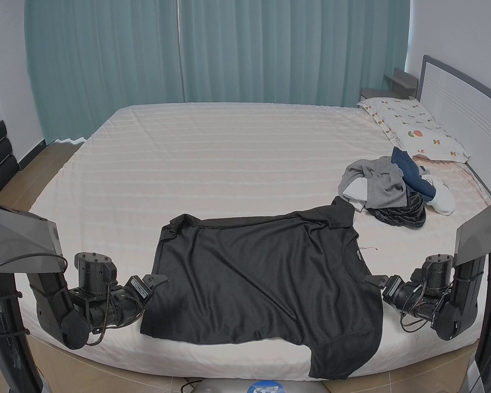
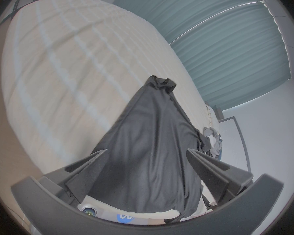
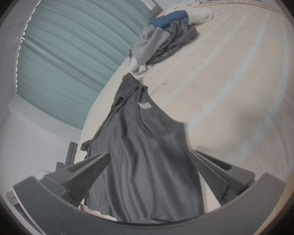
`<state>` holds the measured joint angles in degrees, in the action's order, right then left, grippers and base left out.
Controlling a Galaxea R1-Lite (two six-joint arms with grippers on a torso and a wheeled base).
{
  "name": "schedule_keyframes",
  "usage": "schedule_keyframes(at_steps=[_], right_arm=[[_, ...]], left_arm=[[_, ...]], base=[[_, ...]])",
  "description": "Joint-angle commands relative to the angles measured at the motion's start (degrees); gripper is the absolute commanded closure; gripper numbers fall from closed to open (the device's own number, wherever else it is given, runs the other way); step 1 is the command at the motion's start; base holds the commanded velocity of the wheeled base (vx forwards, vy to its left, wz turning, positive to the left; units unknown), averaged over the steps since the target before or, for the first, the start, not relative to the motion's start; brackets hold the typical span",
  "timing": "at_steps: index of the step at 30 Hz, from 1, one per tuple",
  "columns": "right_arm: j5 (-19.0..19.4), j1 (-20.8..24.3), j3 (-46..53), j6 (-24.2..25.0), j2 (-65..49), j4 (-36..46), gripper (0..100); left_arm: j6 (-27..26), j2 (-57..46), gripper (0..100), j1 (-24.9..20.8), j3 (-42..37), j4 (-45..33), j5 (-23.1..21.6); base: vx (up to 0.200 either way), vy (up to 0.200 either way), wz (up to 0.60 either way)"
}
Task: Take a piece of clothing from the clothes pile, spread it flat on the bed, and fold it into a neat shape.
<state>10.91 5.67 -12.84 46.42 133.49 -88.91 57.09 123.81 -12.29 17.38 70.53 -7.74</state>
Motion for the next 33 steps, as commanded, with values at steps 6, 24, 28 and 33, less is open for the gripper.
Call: schedule_keyframes(at_steps=[6,24,28,33], right_arm=[[0.6,-0.3,0.8,0.2,2.7,-0.6,0],[0.6,0.4,0.2,0.5,4.0,-0.6,0],[0.6,0.4,0.1,0.4,4.0,-0.6,0],[0.6,0.6,0.1,0.4,4.1,-0.6,0]], left_arm=[[-0.3,4.4,0,0.0,-1.8,5.1,0.5],[-5.8,8.1,0,-0.5,-1.6,6.7,4.7],[-8.0,9.7,0,-1.5,0.2,6.7,7.7],[-8.2,11.0,0,-2.6,2.4,6.7,8.6]], base=[[-0.067,0.000,0.00],[0.000,0.000,0.00],[0.000,0.000,0.00],[0.000,0.000,0.00]])
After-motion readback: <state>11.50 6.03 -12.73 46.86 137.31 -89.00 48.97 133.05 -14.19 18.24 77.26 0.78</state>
